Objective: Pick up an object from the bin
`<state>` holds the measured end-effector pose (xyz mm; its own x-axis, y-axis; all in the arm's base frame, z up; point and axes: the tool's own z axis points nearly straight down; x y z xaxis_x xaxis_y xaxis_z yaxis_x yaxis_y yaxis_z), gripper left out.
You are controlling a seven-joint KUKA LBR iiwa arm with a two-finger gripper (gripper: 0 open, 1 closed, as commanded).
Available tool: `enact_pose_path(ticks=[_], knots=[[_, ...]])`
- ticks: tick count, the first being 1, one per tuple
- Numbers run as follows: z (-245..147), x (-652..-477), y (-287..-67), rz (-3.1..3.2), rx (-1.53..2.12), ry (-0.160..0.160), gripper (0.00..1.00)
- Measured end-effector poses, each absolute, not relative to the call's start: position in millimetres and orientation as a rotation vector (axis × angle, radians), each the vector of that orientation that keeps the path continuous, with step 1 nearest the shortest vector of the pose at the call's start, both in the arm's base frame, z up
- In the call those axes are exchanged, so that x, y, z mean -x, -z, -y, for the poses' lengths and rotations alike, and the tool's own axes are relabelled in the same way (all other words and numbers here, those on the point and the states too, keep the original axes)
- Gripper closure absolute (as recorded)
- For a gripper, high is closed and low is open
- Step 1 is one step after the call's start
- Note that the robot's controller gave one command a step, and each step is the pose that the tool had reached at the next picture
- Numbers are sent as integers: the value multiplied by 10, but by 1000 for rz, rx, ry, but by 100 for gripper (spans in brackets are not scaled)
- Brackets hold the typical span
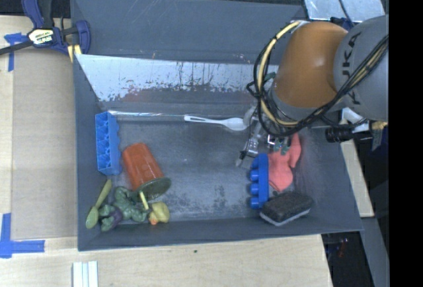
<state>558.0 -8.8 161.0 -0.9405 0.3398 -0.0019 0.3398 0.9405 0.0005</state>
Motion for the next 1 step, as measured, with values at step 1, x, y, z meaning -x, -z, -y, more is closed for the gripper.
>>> enact_pose_path(ticks=[1], knots=[[549,-5627,-1572,-3068,-630,-3,0]])
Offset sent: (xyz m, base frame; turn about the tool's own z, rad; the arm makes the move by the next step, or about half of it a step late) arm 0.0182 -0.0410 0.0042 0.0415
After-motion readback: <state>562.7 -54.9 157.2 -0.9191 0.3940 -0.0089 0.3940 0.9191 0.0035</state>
